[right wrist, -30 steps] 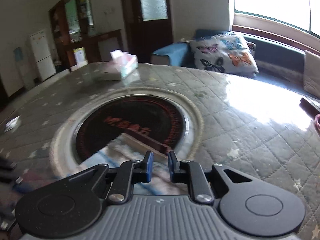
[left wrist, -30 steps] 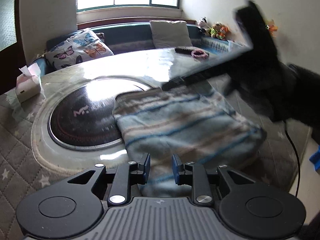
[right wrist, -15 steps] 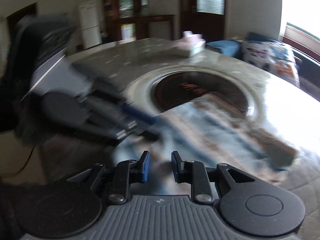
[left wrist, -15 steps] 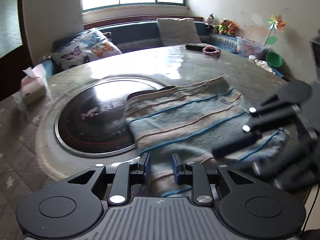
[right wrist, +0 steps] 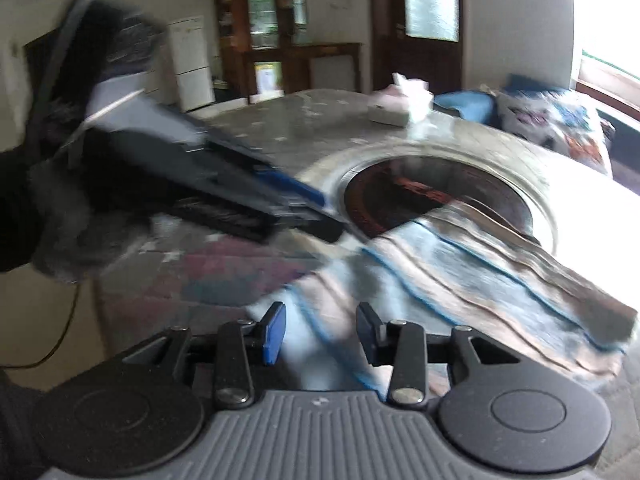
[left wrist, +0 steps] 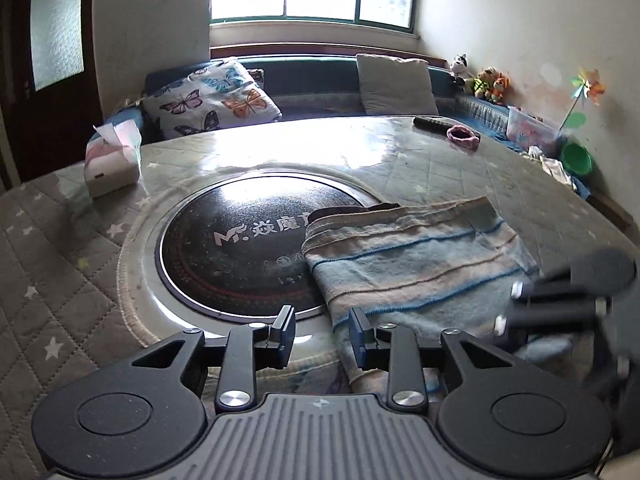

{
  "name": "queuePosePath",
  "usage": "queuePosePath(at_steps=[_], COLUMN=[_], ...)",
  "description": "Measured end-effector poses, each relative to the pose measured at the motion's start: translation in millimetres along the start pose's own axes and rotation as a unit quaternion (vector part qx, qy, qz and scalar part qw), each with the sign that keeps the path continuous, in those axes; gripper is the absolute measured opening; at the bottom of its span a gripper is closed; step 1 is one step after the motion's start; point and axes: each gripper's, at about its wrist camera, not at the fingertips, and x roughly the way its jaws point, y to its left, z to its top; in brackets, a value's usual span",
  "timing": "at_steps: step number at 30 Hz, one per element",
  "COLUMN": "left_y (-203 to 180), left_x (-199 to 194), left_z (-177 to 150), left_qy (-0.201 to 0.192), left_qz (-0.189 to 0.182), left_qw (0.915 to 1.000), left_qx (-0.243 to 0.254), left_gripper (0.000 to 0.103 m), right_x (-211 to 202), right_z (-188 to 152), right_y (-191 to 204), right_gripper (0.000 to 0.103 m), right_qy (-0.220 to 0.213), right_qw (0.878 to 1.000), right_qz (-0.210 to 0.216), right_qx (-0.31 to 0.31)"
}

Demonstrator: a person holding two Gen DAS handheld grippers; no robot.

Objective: Fold clothes

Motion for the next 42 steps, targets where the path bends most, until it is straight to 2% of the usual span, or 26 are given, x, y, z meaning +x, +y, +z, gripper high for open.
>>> queuePosePath(at_steps=[3, 7, 10, 12, 15, 18, 22, 26, 29, 31, 33, 36, 39, 42], left_y=[-0.4, 2.2, 6.3, 7.9, 8.2, 8.0, 7.5, 7.2, 6.1, 5.4, 4.7, 4.4, 3.3, -5.3], left_x=[9.2, 23.6, 31.8, 35.9, 40.5, 43.7, 45.4, 46.8, 47.6, 48.1, 48.3, 45.8, 42.6, 41.8], left_z=[6.7, 11.7, 13.4, 13.8, 13.6, 13.0, 11.8, 11.4, 11.2, 11.0, 11.0, 12.5, 16.7, 25.5], left_qy=[0.005, 0.017, 0.025, 0.029, 0.034, 0.04, 0.044, 0.049, 0.053, 0.054, 0.056, 0.053, 0.05, 0.045], left_qz=[-0.009, -0.017, -0.02, -0.02, -0.018, -0.02, -0.023, -0.029, -0.035, -0.039, -0.041, -0.039, -0.047, -0.054], left_qw=[0.9997, 0.9984, 0.9968, 0.9959, 0.995, 0.9941, 0.9933, 0.9922, 0.9916, 0.9911, 0.9908, 0.9909, 0.9901, 0.991], left_qx=[-0.021, -0.052, -0.073, -0.083, -0.092, -0.099, -0.104, -0.111, -0.113, -0.115, -0.116, -0.118, -0.123, -0.114], left_gripper=[0.039, 0.039, 0.039, 0.039, 0.04, 0.04, 0.04, 0.038, 0.038, 0.032, 0.028, 0.017, 0.011, 0.01], right_x=[4.0, -5.7, -27.8, -49.1, -72.4, -85.5, -83.1, -71.6, -66.2, -64.1, -61.0, -58.0, -61.8, -70.7], right_z=[-1.5, -4.2, -8.1, -14.2, -25.3, -39.8, -57.5, -67.7, -69.4, -68.8, -68.5, -68.8, -68.7, -67.3], right_y=[10.4, 12.8, -2.0, -20.5, -46.7, -76.5, -109.2, -125.5, -128.0, -128.1, -128.5, -129.3, -129.5, -129.1], right_gripper=[0.039, 0.039, 0.039, 0.039, 0.041, 0.042, 0.042, 0.047, 0.046, 0.045, 0.027, 0.018, 0.014, 0.013], right_qy=[0.009, 0.003, -0.016, -0.037, -0.057, -0.059, -0.058, -0.054, -0.057, -0.061, -0.064, -0.069, -0.077, -0.084], right_qw=[1.0, 1.0, 0.999, 0.996, 0.984, 0.965, 0.942, 0.929, 0.925, 0.923, 0.921, 0.917, 0.915, 0.914], right_qz=[0.018, 0.022, 0.002, -0.033, -0.094, -0.148, -0.155, -0.152, -0.145, -0.144, -0.143, -0.141, -0.139, -0.14], right_qx=[-0.013, -0.006, 0.034, 0.081, 0.139, 0.208, 0.291, 0.334, 0.346, 0.351, 0.356, 0.366, 0.372, 0.37])
